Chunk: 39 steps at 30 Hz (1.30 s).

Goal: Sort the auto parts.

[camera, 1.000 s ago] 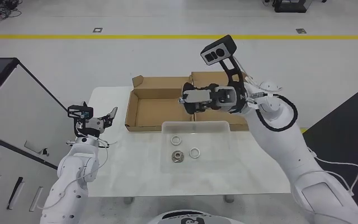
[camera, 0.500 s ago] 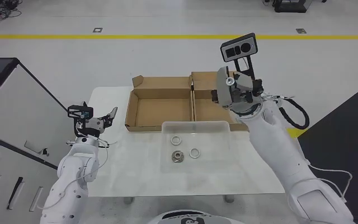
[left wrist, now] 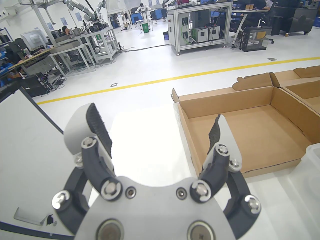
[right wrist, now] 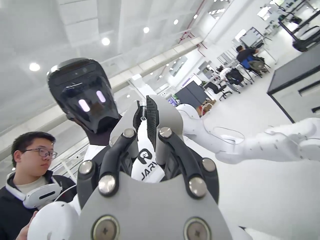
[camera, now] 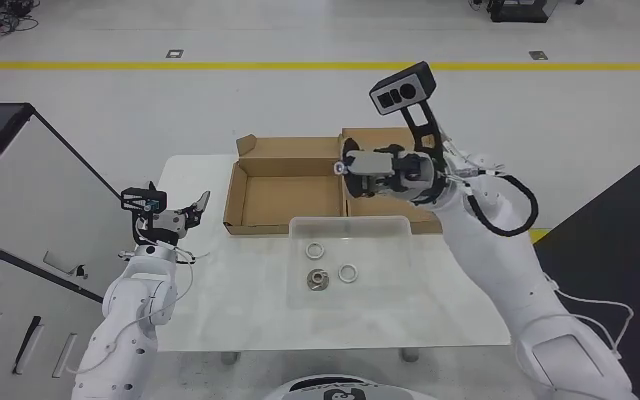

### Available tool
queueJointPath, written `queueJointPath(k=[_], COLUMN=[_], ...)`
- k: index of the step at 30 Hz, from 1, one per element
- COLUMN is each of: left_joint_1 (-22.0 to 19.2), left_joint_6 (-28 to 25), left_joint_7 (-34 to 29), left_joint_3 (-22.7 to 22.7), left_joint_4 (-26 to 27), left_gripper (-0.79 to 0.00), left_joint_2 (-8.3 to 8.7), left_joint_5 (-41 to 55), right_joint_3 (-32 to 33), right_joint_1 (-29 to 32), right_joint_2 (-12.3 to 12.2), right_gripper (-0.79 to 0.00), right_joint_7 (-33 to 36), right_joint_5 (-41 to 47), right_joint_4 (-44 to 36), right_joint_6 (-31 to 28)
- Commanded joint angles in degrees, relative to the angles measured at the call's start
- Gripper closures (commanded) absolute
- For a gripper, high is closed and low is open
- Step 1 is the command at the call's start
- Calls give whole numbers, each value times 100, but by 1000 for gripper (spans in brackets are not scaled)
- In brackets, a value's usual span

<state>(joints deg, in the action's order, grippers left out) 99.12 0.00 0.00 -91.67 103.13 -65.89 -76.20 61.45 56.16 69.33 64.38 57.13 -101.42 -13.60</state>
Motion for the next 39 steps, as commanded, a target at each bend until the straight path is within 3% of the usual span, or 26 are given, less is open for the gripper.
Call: queueJointPath(k=[1, 5, 20, 39], left_joint_1=[0, 0, 0, 0], left_joint_6=[0, 0, 0, 0], left_joint_7=[0, 0, 0, 0], left_joint_3=[0, 0, 0, 0], left_joint_4=[0, 0, 0, 0], left_gripper=[-785, -785, -785, -785], left_joint_2=[0, 0, 0, 0], left_joint_5=[0, 0, 0, 0], right_joint_3=[19, 40, -103, -105], right_joint_1=[19, 58, 272, 270], right_joint_2=[1, 15, 236, 240], right_gripper=[0, 0, 0, 0], right_joint_7=[-15, 1, 459, 468], right_joint_5=[-73, -42, 1844, 1857], right_joint_4=[-31, -68, -52, -48], right_joint_6=[38, 44, -281, -275])
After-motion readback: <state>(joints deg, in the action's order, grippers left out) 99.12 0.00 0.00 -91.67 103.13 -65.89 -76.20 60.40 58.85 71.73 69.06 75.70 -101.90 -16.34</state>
